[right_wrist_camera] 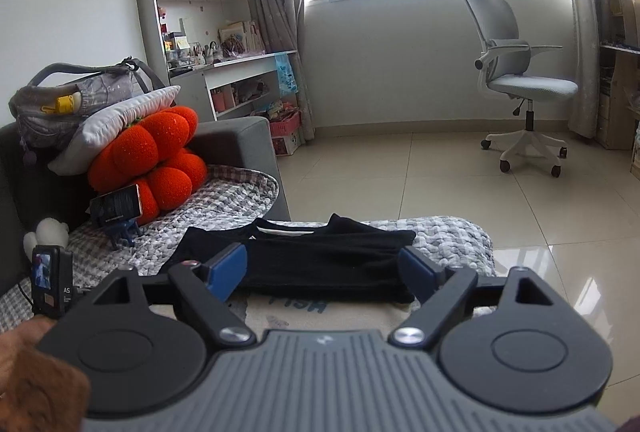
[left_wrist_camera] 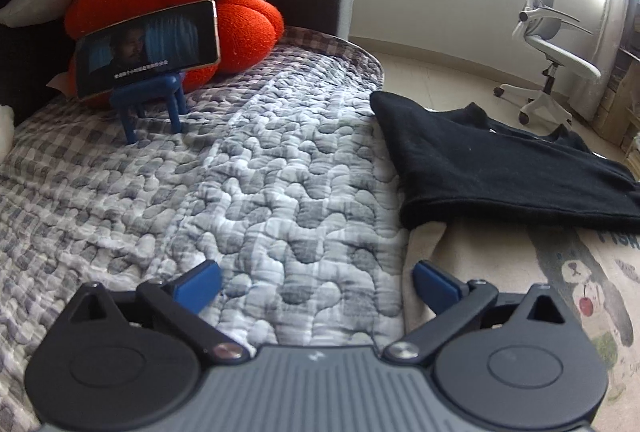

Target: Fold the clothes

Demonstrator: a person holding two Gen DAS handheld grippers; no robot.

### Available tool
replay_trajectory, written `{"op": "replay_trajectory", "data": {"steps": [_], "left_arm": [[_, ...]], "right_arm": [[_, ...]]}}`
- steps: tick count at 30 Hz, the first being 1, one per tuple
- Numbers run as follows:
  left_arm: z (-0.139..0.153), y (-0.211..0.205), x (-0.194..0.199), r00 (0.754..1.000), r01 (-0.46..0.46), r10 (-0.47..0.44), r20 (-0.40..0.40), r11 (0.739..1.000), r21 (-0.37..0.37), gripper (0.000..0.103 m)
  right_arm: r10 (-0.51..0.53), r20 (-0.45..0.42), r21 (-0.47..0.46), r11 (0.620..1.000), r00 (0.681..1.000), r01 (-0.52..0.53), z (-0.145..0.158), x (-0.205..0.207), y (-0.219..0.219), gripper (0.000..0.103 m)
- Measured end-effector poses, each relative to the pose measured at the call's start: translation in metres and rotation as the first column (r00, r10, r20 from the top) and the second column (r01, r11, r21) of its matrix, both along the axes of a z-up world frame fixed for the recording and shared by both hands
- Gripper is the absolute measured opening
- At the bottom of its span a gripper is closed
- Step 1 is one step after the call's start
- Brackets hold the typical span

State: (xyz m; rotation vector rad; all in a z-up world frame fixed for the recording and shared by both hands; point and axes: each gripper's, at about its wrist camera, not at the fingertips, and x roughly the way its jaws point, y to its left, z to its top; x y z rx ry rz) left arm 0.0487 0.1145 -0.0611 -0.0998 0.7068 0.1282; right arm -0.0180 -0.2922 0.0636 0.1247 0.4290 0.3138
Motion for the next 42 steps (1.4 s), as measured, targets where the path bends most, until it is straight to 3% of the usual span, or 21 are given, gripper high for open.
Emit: {"op": "replay_trajectory", "data": {"steps": [10, 18, 28, 33, 42], "left_arm": [[-0.005, -0.006, -0.01, 0.998, -0.01, 0.008, 0.057, 1.0, 0.03, 0.103], [-0.007, -0.001, -0.011, 0.999, -0.005, 0.006, 0.053, 1.0, -0.01, 0.103], [-0.008, -0.001, -0.01, 0.999, -0.005, 0.005, 0.053, 1.0, -0.011, 0.103], [-0.008, -0.001, -0.01, 0.999, -0.005, 0.005, 0.053, 1.0, -0.01, 0.103], [-0.008, -0.001, -0.01, 0.999, -0.005, 0.005, 0.053, 1.0, -0.011, 0.103]], "right_arm": [[-0.061, -0.028, 0.082, 0.995, 0.998, 0.063, -0.003, -0.001, -0.001, 0.086], [-0.076, -0.006, 0.06, 0.995, 0.997, 0.076, 0.011, -0.007, -0.006, 0.086], [-0.125, -0.019, 0.125, 0.984, 0.992, 0.126, 0.02, -0.006, -0.011, 0.088], [-0.126, -0.011, 0.071, 0.989, 0.992, 0.127, 0.035, -0.01, -0.014, 0.088], [-0.132, -0.013, 0.057, 0.99, 0.991, 0.132, 0.044, -0.007, -0.026, 0.09]]}}
